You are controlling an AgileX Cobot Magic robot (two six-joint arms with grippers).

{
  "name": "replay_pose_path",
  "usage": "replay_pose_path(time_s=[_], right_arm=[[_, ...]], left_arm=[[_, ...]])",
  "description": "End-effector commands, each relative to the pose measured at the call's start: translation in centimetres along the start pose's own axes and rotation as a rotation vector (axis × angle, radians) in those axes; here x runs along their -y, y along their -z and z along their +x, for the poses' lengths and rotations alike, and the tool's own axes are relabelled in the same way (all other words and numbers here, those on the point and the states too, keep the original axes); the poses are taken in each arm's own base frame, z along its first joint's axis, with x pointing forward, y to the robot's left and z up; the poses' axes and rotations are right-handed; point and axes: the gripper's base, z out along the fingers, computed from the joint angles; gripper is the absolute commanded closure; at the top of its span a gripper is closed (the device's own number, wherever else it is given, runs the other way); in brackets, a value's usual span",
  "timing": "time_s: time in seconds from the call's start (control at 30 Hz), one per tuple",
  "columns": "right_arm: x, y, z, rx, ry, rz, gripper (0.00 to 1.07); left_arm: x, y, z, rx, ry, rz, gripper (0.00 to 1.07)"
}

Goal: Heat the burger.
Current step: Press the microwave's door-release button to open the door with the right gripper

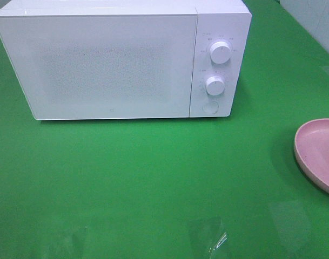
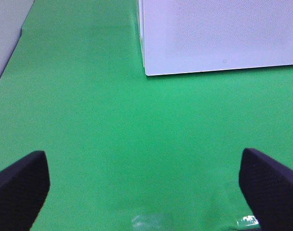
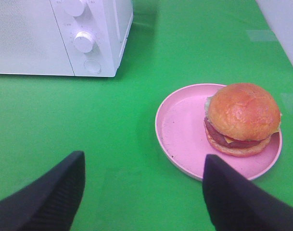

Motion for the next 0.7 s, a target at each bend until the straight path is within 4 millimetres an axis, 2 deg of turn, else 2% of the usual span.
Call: replay_pose_path(time_s=[0.03, 0.47, 0.7], right_arm=[[0.0, 0.3, 0.2, 0.031, 0.003, -0.002, 0.42], [0.0, 0.3, 0.2, 0.032, 0.003, -0.002, 0.42], [-0.2, 0.7, -2.3, 0.158, 0.001, -0.013, 0.42]], left_arm=[[0.1, 0.2, 0.1, 0.017, 0.010, 0.005, 0.07], [0.1, 0.2, 0.1, 0.017, 0.010, 0.005, 0.07], [0.1, 0.2, 0.1, 0.017, 0.010, 0.005, 0.07]])
